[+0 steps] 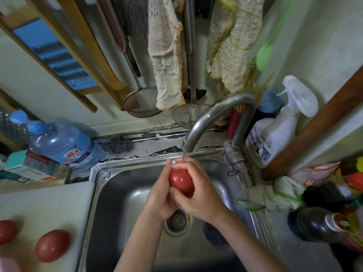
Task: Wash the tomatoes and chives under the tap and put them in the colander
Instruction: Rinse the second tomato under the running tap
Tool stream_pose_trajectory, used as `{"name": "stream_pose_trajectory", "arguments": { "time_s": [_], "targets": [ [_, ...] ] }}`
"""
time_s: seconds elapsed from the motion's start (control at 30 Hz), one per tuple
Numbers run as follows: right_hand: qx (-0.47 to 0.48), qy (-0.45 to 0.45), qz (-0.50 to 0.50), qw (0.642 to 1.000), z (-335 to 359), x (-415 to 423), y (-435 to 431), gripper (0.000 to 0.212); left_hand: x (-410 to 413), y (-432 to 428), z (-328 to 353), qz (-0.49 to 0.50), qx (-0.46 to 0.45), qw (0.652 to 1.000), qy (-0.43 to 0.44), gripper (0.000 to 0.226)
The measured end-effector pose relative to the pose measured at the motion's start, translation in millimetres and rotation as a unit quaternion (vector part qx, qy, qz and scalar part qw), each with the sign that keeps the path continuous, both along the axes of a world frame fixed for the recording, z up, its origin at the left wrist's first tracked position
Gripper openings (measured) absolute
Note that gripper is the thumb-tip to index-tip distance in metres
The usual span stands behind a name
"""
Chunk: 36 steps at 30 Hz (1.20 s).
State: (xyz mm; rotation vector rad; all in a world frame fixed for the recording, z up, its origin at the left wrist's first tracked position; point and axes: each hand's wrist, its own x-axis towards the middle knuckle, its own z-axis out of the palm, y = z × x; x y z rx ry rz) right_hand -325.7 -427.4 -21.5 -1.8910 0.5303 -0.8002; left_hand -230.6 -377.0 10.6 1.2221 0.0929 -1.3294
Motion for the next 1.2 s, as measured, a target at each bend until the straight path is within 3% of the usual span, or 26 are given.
{"name": "stream_pose_trajectory", "arguments": {
  "time_s": [0.1,0.17,0.2,0.27,0.33,0.37,0.43,0.5,0.6,0.7,0.83,0.97,1.07,1.2],
  "targets": [
    [0.191,0.004,-0.012,0.981,12.2,5.6,-4.4,0.042,-11.4,-8.4,-7.4,0.051,0.003,0.988,-0.145,0.040],
    [0.247,0.041,-0.083,0.964,16.1,15.4,-13.4,0.025,-19.6,-12.7,-10.2,0.099,-0.027,0.966,-0.236,0.036],
    [0.305,0.056,-0.113,0.944,15.8,19.7,-19.5,0.019,-23.2,-13.7,-10.2,0.117,-0.046,0.956,-0.264,0.036],
    [0.493,0.057,-0.130,0.859,15.1,26.8,-28.5,0.019,-27.8,-13.9,-12.7,0.126,-0.062,0.938,-0.316,0.034],
    [0.578,0.058,-0.145,0.801,12.2,27.8,-28.3,0.022,-31.9,-14.0,-15.5,0.121,-0.056,0.925,-0.355,0.030],
    [0.562,0.062,-0.154,0.810,10.8,28.6,-26.1,0.023,-33.1,-14.4,-17.8,0.127,-0.050,0.927,-0.350,0.030],
    [0.438,0.081,-0.167,0.880,12.8,28.1,-15.9,0.029,-30.0,-13.9,-22.4,0.137,-0.008,0.943,-0.303,0.031],
    [0.295,0.075,-0.149,0.941,12.9,21.9,-2.8,0.030,-22.3,-11.5,-24.3,0.104,0.028,0.976,-0.188,0.036],
    [0.129,0.057,-0.096,0.985,3.2,11.2,3.5,0.030,-11.4,-5.4,-19.0,-0.011,0.017,1.000,-0.018,0.051],
    [0.090,0.026,-0.078,0.993,-0.5,-0.4,-0.7,0.031,-9.1,-4.5,-17.7,-0.047,-0.003,0.999,-0.010,0.045],
    [0.086,0.026,-0.096,0.991,2.4,-24.1,-6.9,0.026,-10.4,-7.1,-23.4,-0.008,0.032,0.999,-0.038,0.041],
    [0.126,0.118,-0.108,0.979,-4.9,-56.1,-18.6,0.014,-9.8,-10.4,-24.7,0.013,0.035,0.999,0.016,0.015],
    [0.132,0.198,-0.118,0.964,-15.8,-70.5,-30.3,0.014,-13.0,-12.5,-25.1,0.021,0.034,0.998,0.054,0.017],
    [0.117,0.224,-0.141,0.957,-15.2,-71.3,-41.4,0.016,-18.9,-12.8,-26.2,0.058,0.020,0.993,0.102,0.009]
  ]
}}
